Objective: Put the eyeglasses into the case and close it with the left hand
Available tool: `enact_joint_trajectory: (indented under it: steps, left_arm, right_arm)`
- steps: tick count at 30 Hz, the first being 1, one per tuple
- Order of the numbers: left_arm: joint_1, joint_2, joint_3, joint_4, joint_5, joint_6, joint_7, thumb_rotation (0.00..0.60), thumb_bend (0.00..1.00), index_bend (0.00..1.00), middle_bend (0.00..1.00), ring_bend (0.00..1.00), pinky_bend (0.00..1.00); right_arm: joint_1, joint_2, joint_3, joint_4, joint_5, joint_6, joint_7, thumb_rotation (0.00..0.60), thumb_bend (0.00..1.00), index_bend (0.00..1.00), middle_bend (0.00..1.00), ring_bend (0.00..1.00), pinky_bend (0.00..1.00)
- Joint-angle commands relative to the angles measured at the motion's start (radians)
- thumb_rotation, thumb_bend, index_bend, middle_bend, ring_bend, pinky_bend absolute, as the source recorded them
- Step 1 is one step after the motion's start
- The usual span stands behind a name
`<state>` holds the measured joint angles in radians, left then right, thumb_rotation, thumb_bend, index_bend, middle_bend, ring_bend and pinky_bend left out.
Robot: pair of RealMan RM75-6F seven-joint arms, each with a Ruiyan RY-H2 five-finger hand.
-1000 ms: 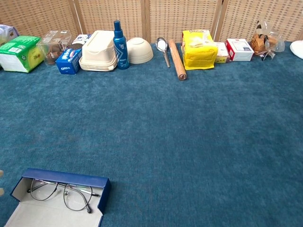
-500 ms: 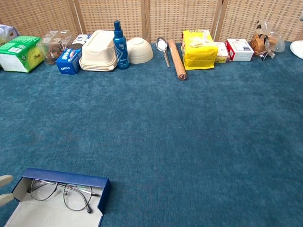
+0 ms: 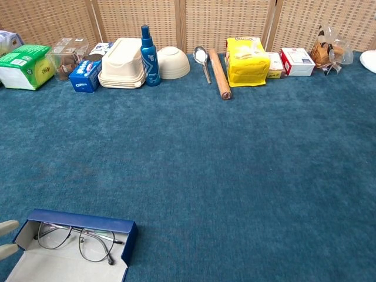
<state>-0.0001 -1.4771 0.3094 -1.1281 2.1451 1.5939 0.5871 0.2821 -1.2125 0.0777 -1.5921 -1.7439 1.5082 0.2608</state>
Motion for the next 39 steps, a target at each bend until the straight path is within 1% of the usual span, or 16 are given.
enact_joint_trajectory:
  steps: [1, 4, 11, 17, 20, 32, 39]
  left_arm:
    - [-0.013, 0.017, 0.004, -0.001, 0.018, -0.013, 0.025, 0.479, 0.22, 0.00, 0.00, 0.00, 0.00]
    - [-0.021, 0.025, 0.009, 0.000, 0.029, -0.026, 0.037, 0.482, 0.22, 0.00, 0.00, 0.00, 0.00]
    - [-0.023, -0.002, 0.005, 0.034, 0.049, -0.023, 0.064, 0.474, 0.22, 0.00, 0.00, 0.00, 0.00]
    - [-0.010, -0.027, -0.002, 0.068, 0.047, -0.012, 0.082, 0.479, 0.22, 0.00, 0.00, 0.00, 0.00]
    - [-0.016, -0.045, -0.008, 0.081, 0.047, -0.024, 0.089, 0.479, 0.22, 0.00, 0.00, 0.00, 0.00]
    - [-0.045, -0.068, -0.013, 0.071, 0.045, -0.080, 0.113, 0.475, 0.22, 0.00, 0.00, 0.00, 0.00]
    - [-0.065, -0.084, -0.011, 0.069, 0.050, -0.094, 0.105, 0.474, 0.22, 0.00, 0.00, 0.00, 0.00]
  right_arm:
    - [-0.003, 0.002, -0.003, 0.000, -0.001, 0.004, 0.003, 0.502, 0.66, 0.03, 0.25, 0.11, 0.16]
    - [-0.005, 0.003, -0.008, 0.000, -0.002, 0.009, 0.003, 0.503, 0.66, 0.03, 0.25, 0.11, 0.16]
    - [-0.006, 0.009, -0.017, -0.005, -0.010, 0.018, 0.003, 0.503, 0.66, 0.02, 0.25, 0.11, 0.16]
    - [-0.006, 0.011, -0.025, -0.005, -0.018, 0.024, 0.012, 0.506, 0.66, 0.02, 0.25, 0.11, 0.15]
    - [-0.008, 0.013, -0.033, -0.008, -0.028, 0.032, 0.020, 0.504, 0.66, 0.02, 0.25, 0.11, 0.15]
    - [-0.024, 0.023, -0.048, -0.002, -0.032, 0.061, 0.054, 0.504, 0.66, 0.02, 0.25, 0.11, 0.15]
    - [-0.031, 0.027, -0.054, -0.002, -0.038, 0.075, 0.068, 0.498, 0.67, 0.02, 0.25, 0.11, 0.15]
